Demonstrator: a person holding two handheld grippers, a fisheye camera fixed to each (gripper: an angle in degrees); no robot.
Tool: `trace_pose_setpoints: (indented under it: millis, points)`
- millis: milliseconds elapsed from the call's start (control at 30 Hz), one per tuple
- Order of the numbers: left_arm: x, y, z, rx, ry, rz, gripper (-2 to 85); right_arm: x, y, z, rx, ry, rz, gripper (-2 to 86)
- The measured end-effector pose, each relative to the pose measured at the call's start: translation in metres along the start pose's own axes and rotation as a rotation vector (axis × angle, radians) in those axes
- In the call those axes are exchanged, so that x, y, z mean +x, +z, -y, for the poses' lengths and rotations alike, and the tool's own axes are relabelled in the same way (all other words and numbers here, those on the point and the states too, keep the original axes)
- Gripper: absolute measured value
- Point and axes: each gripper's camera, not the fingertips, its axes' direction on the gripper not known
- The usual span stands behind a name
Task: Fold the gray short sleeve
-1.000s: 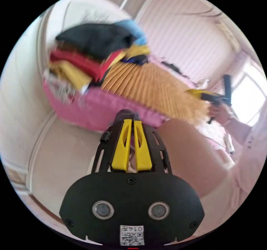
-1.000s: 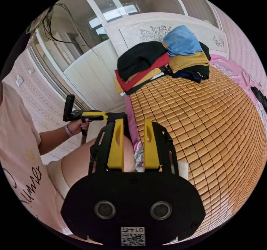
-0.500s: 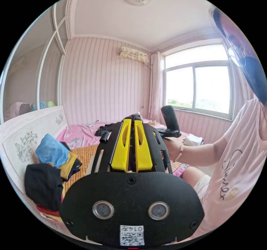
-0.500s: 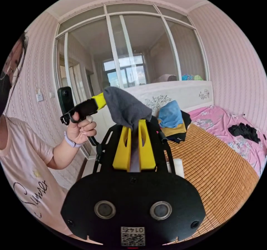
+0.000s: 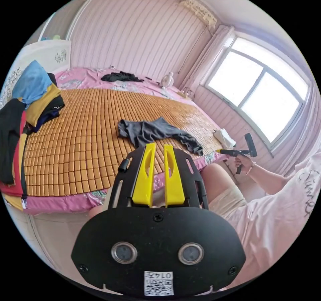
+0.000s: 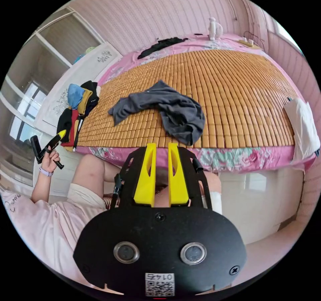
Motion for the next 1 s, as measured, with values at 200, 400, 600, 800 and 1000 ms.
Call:
trace_pose_setpoints:
  millis: [200, 400, 600, 800, 1000]
  points:
    - [0.002, 0.075, 0.042, -0.085, 0.049, 0.121, 5.9, 0.023, -0.005, 0.013, 0.034, 0.058, -0.074, 7.2]
    - [-0.012, 0.156, 0.095, -0.236, 0.044, 0.133, 6.5, 0.025, -0.004, 0.055, 0.065, -0.019, -0.129, 8.9]
    - [-0.013, 0.232, 0.143, -0.295, 0.033, 0.173, 8.1, 0.035, 0.027, 0.087, -0.093, -0.087, -0.313, 12.2]
    - [-0.010, 0.307, 0.159, -0.442, -0.035, 0.266, 8.6, 0.041, 0.063, 0.098, -0.278, -0.093, -0.319, 9.9]
    - [-0.011, 0.304, 0.167, -0.459, -0.041, 0.287, 1.6, 0.044, 0.004, 0.089, -0.122, -0.066, -0.190, 0.0]
